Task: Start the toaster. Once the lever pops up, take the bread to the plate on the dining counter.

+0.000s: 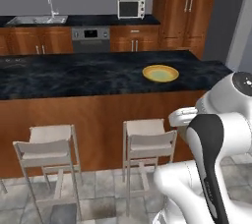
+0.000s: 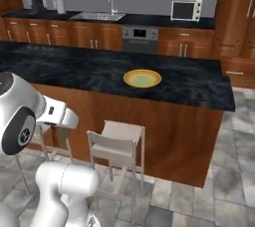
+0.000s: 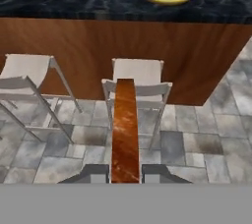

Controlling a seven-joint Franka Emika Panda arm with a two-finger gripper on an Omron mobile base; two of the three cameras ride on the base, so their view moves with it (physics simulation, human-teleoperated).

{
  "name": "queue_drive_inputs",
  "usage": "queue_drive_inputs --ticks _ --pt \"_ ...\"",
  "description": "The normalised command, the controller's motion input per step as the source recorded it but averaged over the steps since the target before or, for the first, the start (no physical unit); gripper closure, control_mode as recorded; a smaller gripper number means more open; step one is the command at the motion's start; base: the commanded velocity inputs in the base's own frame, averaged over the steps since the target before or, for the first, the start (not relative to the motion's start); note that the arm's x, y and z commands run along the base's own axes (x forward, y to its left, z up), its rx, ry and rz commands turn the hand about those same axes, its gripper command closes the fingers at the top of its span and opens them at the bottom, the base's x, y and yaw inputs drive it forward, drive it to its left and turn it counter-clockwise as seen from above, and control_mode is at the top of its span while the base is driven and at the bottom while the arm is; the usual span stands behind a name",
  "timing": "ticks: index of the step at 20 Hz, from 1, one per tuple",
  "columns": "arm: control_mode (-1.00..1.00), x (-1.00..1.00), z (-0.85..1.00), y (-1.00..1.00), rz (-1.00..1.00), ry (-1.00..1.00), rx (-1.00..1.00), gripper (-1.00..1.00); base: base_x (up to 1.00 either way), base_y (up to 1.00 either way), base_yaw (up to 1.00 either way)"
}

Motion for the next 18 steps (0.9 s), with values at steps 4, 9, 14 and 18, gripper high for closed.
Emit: queue_drive_inputs --ticks 4,9,14,18 --pt "1.00 0.00 0.00 0.00 0.00 0.00 0.00 1.00 0.45 -0.61 0.22" --pt "1.00 0.00 0.00 0.00 0.00 0.00 0.00 1.00 0.25 -0.45 0.01" --pt "1.00 0.00 0.00 0.00 0.00 0.00 0.00 1.00 0.45 -0.18 -0.16" --pt "1.00 0.00 0.00 0.00 0.00 0.00 0.00 1.00 0.64 -0.01 -0.22"
